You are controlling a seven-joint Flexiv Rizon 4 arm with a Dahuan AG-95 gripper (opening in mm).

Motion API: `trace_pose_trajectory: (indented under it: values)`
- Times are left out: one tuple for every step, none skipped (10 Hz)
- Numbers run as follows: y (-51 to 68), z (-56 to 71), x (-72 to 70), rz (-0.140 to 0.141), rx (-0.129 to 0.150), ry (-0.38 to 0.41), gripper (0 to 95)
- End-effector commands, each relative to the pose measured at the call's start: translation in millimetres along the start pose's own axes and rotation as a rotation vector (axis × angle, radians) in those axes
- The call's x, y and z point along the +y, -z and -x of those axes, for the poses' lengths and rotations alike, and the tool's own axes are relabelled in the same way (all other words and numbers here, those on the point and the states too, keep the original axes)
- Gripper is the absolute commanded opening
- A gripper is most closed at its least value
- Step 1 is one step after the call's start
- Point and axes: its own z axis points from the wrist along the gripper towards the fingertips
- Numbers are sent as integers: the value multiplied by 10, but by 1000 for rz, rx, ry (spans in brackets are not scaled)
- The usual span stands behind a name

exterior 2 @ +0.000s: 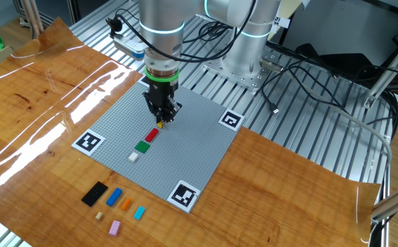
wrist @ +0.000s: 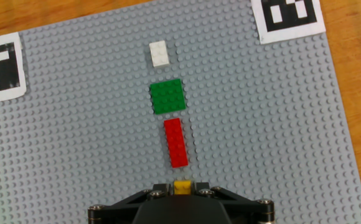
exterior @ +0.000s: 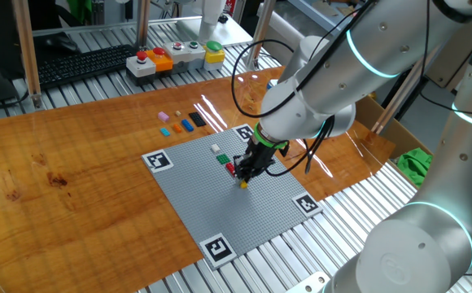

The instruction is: Stack small Lego blocks randomly, one at a time

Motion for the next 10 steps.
trace_pose_trajectory:
  values:
    - [45, 5, 9, -4, 1, 1, 190]
    - [74, 14, 14, -9, 6, 14, 190]
    - [105, 23, 14, -13, 11, 29, 190]
    - [125, 29, 13, -17, 13, 51, 190]
    - [140, 34, 8, -19, 16, 64, 190]
    - [156, 39, 7, -19, 18, 83, 0]
    - [168, 41, 10, -19, 17, 101, 0]
    - [170, 39, 10, -19, 17, 105, 0]
    - [181, 36, 12, -21, 16, 115, 0]
    - [194, 30, 11, -24, 17, 118, 0]
